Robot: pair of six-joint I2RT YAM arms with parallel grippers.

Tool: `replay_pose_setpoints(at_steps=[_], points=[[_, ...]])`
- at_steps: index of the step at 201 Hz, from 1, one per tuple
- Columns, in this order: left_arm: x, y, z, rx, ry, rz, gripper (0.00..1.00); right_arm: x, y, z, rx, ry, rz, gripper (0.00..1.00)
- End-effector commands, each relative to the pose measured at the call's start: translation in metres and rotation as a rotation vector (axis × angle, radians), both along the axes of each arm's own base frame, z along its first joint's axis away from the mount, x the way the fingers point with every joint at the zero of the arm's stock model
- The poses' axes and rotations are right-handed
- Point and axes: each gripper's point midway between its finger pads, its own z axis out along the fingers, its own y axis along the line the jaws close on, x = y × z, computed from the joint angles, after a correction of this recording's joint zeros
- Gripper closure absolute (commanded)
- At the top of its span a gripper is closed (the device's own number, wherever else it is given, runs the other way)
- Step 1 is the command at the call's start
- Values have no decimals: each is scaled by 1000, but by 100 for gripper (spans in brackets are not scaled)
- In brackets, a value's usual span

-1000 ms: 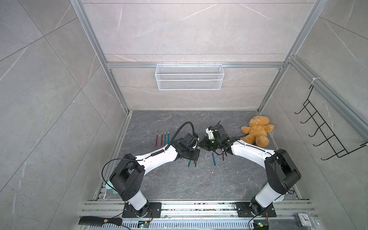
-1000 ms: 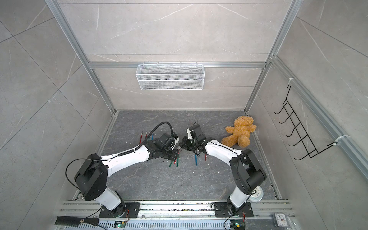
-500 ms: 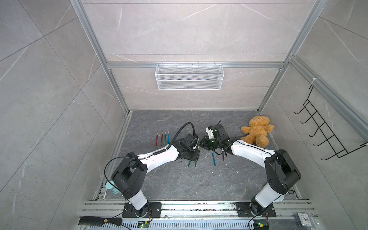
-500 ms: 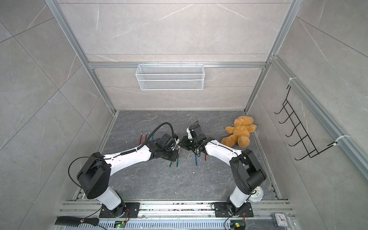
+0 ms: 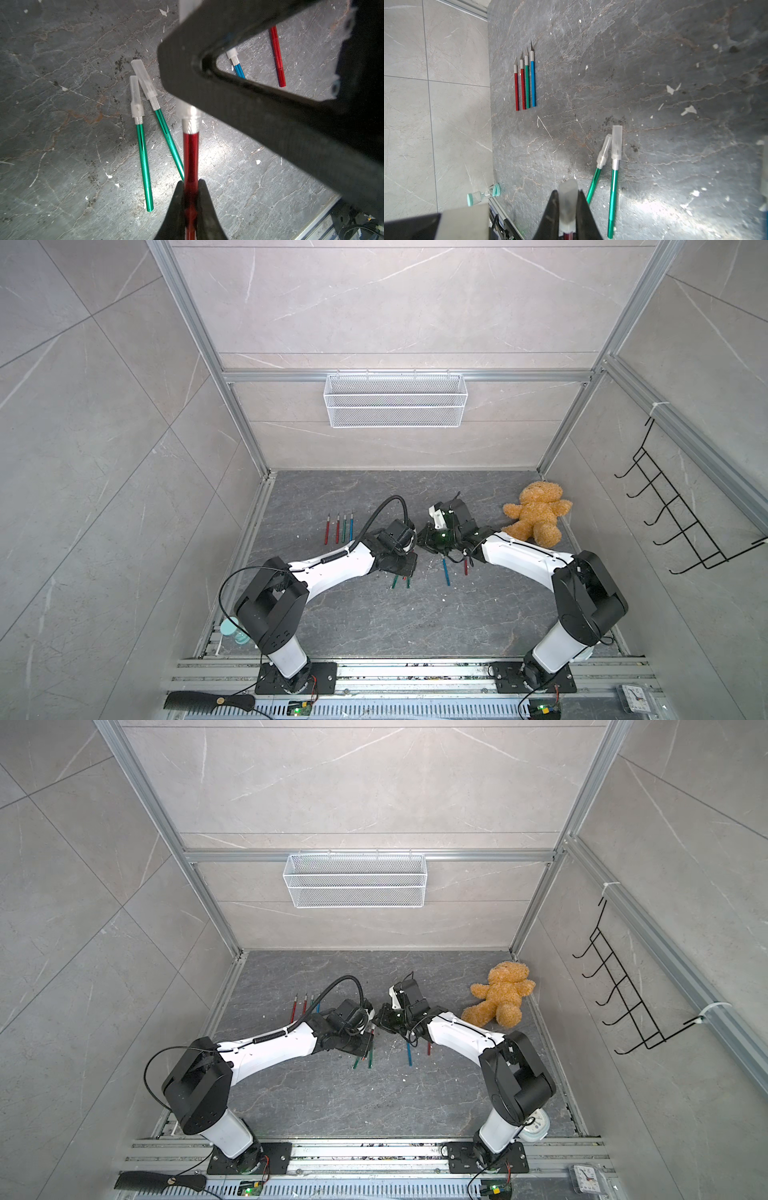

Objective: Remove protective caps from carving knives
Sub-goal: Remove the protective sleeve from the carving knife.

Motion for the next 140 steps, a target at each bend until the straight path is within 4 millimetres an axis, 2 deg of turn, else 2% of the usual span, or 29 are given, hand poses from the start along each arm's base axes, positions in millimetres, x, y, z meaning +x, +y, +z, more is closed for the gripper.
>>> replay_pose_setpoints(at_steps=[1, 95, 140], points=[[0, -4, 2, -14, 5, 6, 100, 11, 1, 4, -28, -26, -8, 100], [-9, -3, 1, -19, 11, 22, 100, 30, 1, 29, -39, -92, -28, 100], [-13, -6, 3, -25, 7, 13, 100, 32, -2, 32, -46, -106, -41, 100]])
